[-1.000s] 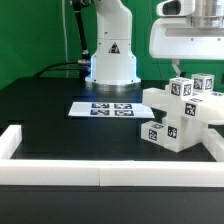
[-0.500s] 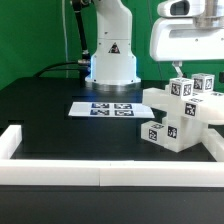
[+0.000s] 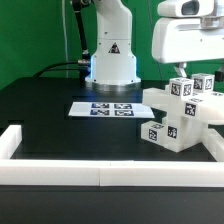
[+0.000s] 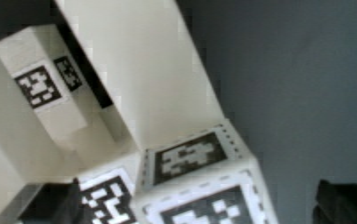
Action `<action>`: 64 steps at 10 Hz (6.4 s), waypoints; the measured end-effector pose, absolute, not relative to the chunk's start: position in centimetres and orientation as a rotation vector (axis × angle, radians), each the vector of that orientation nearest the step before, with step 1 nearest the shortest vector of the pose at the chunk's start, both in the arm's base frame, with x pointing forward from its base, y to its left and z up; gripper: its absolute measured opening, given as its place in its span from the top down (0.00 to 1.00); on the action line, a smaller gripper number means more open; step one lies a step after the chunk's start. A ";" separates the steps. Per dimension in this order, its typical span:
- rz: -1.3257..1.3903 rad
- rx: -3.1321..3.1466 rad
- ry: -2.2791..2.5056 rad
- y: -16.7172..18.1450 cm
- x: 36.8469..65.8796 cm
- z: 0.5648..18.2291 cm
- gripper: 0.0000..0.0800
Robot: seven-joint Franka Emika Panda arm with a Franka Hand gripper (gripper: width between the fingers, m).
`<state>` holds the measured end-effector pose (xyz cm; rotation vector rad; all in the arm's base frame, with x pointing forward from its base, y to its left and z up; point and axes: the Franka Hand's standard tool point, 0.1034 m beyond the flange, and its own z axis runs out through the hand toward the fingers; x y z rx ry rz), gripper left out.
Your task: Assemble chair
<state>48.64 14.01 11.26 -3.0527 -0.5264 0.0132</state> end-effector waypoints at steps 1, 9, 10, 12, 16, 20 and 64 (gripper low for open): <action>0.013 -3.053 -0.526 14.0 48.6 11.3 0.22; 0.027 -3.094 0.085 13.9 48.7 11.3 0.64; 0.031 -3.083 0.210 13.9 48.7 11.3 0.64; 0.039 -3.050 0.493 13.8 48.7 11.3 0.64; 0.061 -2.927 0.945 14.0 48.7 11.3 0.64; 0.075 -2.785 1.300 14.1 48.7 11.3 0.64; 0.068 -2.854 1.158 14.3 48.6 11.1 0.55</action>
Offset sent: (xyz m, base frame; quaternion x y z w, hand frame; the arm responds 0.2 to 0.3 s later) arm 0.0000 0.0000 0.0000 0.0000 0.0000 0.0000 1.0000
